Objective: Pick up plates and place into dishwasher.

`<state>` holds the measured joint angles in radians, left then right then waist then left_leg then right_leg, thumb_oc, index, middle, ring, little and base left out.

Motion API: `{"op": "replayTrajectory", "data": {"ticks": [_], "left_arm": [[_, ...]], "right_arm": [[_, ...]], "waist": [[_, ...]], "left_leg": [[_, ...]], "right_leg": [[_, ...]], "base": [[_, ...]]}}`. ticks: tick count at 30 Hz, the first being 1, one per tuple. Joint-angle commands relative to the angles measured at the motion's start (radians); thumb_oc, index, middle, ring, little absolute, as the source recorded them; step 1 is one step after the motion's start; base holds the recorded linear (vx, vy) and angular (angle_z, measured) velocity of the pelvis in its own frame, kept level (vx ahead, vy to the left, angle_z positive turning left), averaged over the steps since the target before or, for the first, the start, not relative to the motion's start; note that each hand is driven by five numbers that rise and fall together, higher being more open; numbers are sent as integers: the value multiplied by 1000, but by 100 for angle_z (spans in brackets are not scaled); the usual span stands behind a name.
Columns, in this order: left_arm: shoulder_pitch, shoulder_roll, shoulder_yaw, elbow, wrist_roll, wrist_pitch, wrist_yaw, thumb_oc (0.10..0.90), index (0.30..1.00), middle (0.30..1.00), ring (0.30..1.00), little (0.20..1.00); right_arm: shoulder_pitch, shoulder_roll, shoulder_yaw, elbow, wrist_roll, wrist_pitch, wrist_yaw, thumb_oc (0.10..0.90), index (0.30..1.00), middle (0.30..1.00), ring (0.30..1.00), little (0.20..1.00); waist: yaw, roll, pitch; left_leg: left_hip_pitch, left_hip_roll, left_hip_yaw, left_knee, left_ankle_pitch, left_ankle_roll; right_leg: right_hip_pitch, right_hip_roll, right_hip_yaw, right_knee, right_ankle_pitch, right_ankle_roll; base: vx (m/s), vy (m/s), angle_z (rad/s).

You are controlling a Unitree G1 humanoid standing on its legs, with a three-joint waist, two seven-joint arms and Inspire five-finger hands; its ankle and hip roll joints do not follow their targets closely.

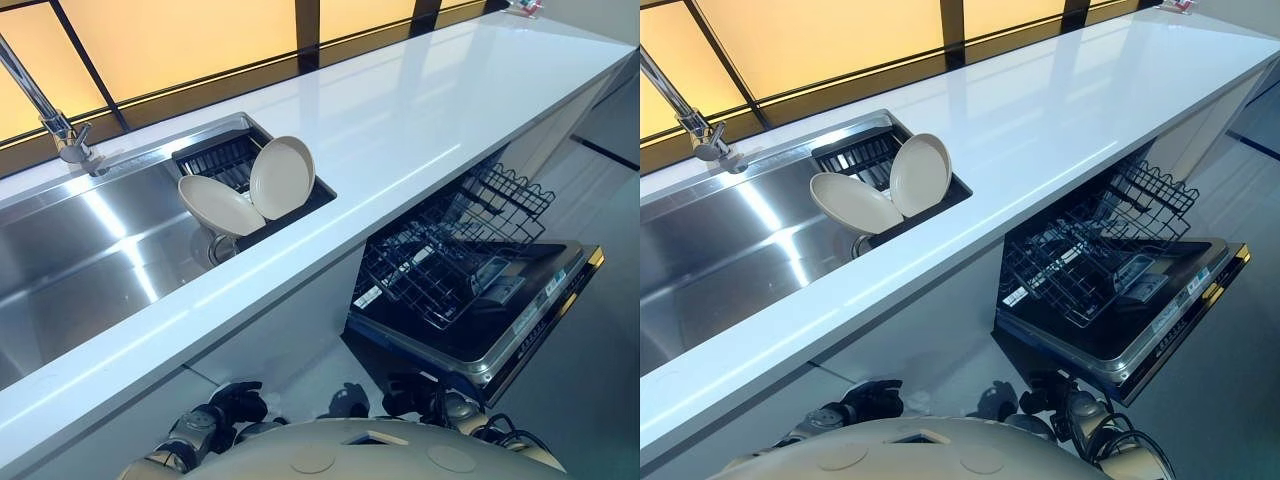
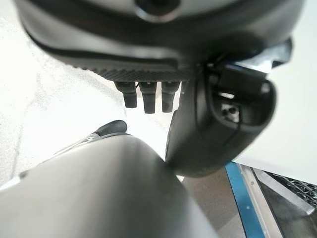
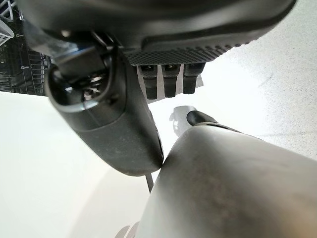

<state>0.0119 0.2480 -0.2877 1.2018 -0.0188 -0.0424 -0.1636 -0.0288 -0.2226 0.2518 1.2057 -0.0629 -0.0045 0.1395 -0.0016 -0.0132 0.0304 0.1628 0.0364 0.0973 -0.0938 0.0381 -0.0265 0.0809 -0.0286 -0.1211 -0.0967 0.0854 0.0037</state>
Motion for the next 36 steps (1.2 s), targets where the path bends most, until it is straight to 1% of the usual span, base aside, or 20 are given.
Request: {"op": "replayTrajectory", "data": {"ticks": [1, 3, 9, 12, 15, 17, 18, 20, 22, 24, 25, 26, 27, 29, 30, 31, 33, 35, 36], "left_arm": [[-59, -44, -20, 52, 10, -30, -40, 800, 900, 900, 900, 900], [-59, -44, -20, 48, -11, -36, -44, 800, 900, 900, 900, 900], [-61, -39, -25, 43, 30, -52, -29, 800, 900, 900, 900, 900], [-66, -36, -41, 38, 112, -69, 5, 800, 900, 900, 900, 900], [-80, -26, -83, 32, 203, -81, 61, 800, 900, 900, 900, 900], [-95, -17, -117, 19, 274, -111, 95, 800, 900, 900, 900, 900], [-98, -15, -125, 13, 274, -110, 99, 800, 900, 900, 900, 900], [-122, -5, -168, -20, 286, -151, 124, 800, 900, 900, 900, 900], [-147, -1, -192, -71, 278, -185, 118, 800, 900, 900, 900, 900], [-180, 12, -225, -197, 224, -195, 57, 800, 900, 900, 900, 900], [-190, 22, -239, -279, 173, -199, 6, 800, 900, 900, 900, 900], [-199, 31, -250, -356, 125, -186, -45, 800, 900, 900, 900, 900], [-207, 46, -261, -470, 55, -151, -106, 800, 900, 900, 900, 900], [-213, 65, -270, -586, -23, -119, -175, 800, 900, 900, 900, 900], [-219, 79, -276, -679, -76, -95, -224, 800, 900, 900, 900, 900], [-222, 95, -282, -776, -142, -94, -294, 800, 900, 900, 900, 900], [-226, 114, -288, -938, -207, -51, -365, 800, 900, 900, 900, 900], [-231, 129, -291, -1041, -261, -52, -418, 800, 900, 900, 900, 900], [-238, 135, -287, -1122, -316, -18, -440, 800, 900, 900, 900, 900]], "right_arm": [[-21, 4, 61, 47, -37, -8, 25, 800, 900, 900, 900, 900], [-21, 2, 61, 47, -39, -10, 27, 800, 900, 900, 900, 900], [-21, -1, 60, 47, -40, -11, 29, 800, 900, 900, 900, 900], [-23, -2, 64, 48, -42, -11, 29, 800, 900, 900, 900, 900], [-26, -3, 76, 48, -48, -11, 33, 800, 900, 900, 900, 900], [-27, -5, 86, 46, -50, -10, 36, 800, 900, 900, 900, 900], [-28, -5, 88, 45, -51, -10, 37, 800, 900, 900, 900, 900], [-33, -10, 102, 41, -52, -6, 40, 800, 900, 900, 900, 900], [-36, -15, 110, 30, -50, 3, 42, 800, 900, 900, 900, 900], [-38, -23, 117, 15, -41, 12, 45, 800, 900, 900, 900, 900], [-39, -26, 118, 6, -36, 17, 46, 800, 900, 900, 900, 900], [-39, -27, 119, 0, -30, 22, 44, 800, 900, 900, 900, 900], [-38, -28, 118, -9, -27, 28, 42, 800, 900, 900, 900, 900], [-35, -29, 114, -18, -27, 34, 42, 800, 900, 900, 900, 900], [-32, -29, 111, -23, -28, 36, 38, 800, 900, 900, 900, 900], [-28, -30, 104, -25, -31, 33, 36, 800, 900, 900, 900, 900], [-22, -31, 100, -27, -33, 27, 30, 800, 900, 900, 900, 900], [-17, -30, 100, -24, -35, 18, 25, 800, 900, 900, 900, 900], [-16, -30, 102, -21, -34, 13, 22, 800, 900, 900, 900, 900]], "waist": [[-7, -7, 33], [-7, -7, 34], [-6, -6, 35], [-7, -5, 35], [-12, -3, 34], [-17, -2, 35], [-18, -1, 35], [-24, 2, 36], [-27, 4, 40], [-30, 8, 46], [-30, 9, 50], [-29, 10, 53], [-28, 12, 55], [-26, 14, 58], [-24, 16, 59], [-22, 19, 62], [-20, 22, 65], [-19, 24, 67], [-18, 26, 67]], "left_leg": [[-7, -65, -15, 11, -56, 53], [-8, -65, -15, 12, -56, 53], [-7, -65, -16, 11, -56, 53], [-8, -65, -15, 10, -56, 53], [-8, -63, -12, 9, -55, 52], [-7, -63, -11, 7, -55, 51], [-7, -63, -9, 7, -55, 51], [-10, -60, -6, 7, -54, 49], [-12, -59, -4, 7, -54, 49], [-18, -57, -3, 7, -52, 46], [-20, -56, -3, 7, -51, 45], [-22, -55, -5, 7, -50, 45], [-24, -55, -5, 7, -50, 44], [-25, -55, -6, 7, -50, 45], [-28, -55, -8, 7, -50, 45], [-30, -54, -8, 7, -49, 45], [-33, -54, -13, 7, -49, 46], [-33, -55, -17, 7, -51, 47], [-34, -56, -20, 7, -51, 48]], "right_leg": [[50, 14, 13, 40, -67, 41], [49, 14, 14, 41, -68, 41], [50, 14, 13, 42, -69, 41], [49, 15, 14, 42, -69, 41], [46, 15, 17, 43, -69, 43], [45, 16, 19, 43, -69, 44], [45, 17, 20, 43, -69, 44], [40, 18, 26, 46, -70, 46], [37, 20, 29, 47, -69, 48], [31, 20, 30, 50, -67, 50], [29, 21, 30, 49, -65, 51], [29, 21, 30, 48, -63, 52], [27, 20, 30, 47, -60, 52], [26, 20, 30, 46, -59, 52], [24, 20, 29, 44, -57, 53], [23, 18, 25, 43, -55, 54], [23, 17, 20, 42, -55, 55], [25, 17, 18, 39, -55, 55], [26, 17, 16, 38, -56, 55]], "base": [[0, 0, 0], [0, 0, 0], [0, 0, 0], [0, 0, 0], [0, 0, 0], [0, 0, 0], [0, 0, 0], [-7, 3, -3], [-29, 3, -7], [-52, -3, -3], [-51, -13, -3], [-48, -15, -3], [-34, -11, -3], [-15, -4, -1], [-41, -15, 0], [-45, -16, 0], [-40, -15, 2], [-10, -4, 2], [-13, -7, 6]]}}
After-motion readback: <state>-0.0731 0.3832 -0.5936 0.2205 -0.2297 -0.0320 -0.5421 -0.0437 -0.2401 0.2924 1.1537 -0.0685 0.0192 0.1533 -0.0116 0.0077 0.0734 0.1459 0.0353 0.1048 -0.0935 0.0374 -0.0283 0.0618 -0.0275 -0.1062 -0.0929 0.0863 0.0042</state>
